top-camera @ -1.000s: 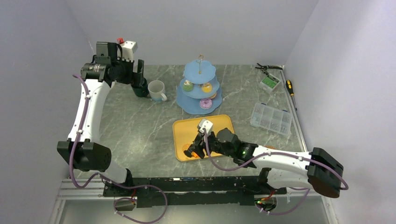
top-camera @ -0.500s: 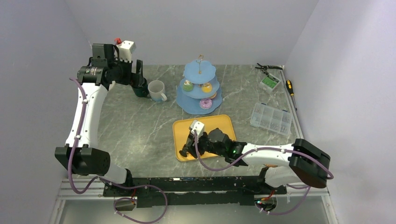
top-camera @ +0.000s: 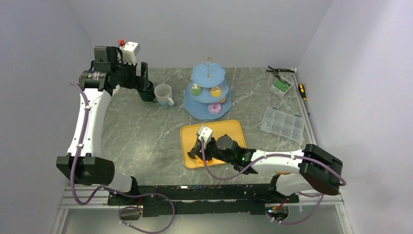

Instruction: Serve the afternoon tea

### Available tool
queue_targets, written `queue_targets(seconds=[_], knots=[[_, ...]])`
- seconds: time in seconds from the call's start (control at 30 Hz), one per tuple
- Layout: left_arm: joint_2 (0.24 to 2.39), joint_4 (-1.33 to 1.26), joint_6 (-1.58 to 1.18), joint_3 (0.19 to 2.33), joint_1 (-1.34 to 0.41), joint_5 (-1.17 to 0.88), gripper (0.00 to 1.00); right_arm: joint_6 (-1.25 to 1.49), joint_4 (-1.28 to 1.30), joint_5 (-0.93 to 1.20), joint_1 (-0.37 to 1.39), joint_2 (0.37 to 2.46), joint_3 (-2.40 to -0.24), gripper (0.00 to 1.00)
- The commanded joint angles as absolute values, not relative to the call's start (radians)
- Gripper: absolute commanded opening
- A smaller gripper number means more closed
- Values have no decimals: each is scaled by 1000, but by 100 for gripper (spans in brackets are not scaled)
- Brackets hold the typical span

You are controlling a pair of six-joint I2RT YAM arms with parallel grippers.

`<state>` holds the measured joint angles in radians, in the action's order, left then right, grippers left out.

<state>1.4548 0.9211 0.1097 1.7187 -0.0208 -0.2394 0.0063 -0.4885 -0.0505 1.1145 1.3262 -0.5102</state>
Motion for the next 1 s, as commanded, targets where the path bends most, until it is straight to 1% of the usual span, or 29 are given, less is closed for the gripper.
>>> queue_targets(seconds=[0.0, 0.2, 0.33, 0.6, 0.8, 0.97], knots=[[1425, 875, 90, 1714, -14, -259, 93, -51, -525, -114, 1118, 1262, -557, 40], [1423, 878, 93, 1719, -11, -258, 93, -164, -511, -173, 1067, 1204, -671, 40], [1422, 873, 100, 1724, -7, -256, 93, -192, -517, -119, 942, 1208, -761, 40], [1417, 867, 107, 1720, -3, -261, 93, -216, -506, -17, 765, 1322, -921, 42], [1417, 864, 104, 1714, -3, -269, 93, -201, -529, 16, 716, 1411, -974, 42], [1419, 869, 108, 1719, 22, -271, 93, -193, -569, 15, 693, 1449, -971, 42]])
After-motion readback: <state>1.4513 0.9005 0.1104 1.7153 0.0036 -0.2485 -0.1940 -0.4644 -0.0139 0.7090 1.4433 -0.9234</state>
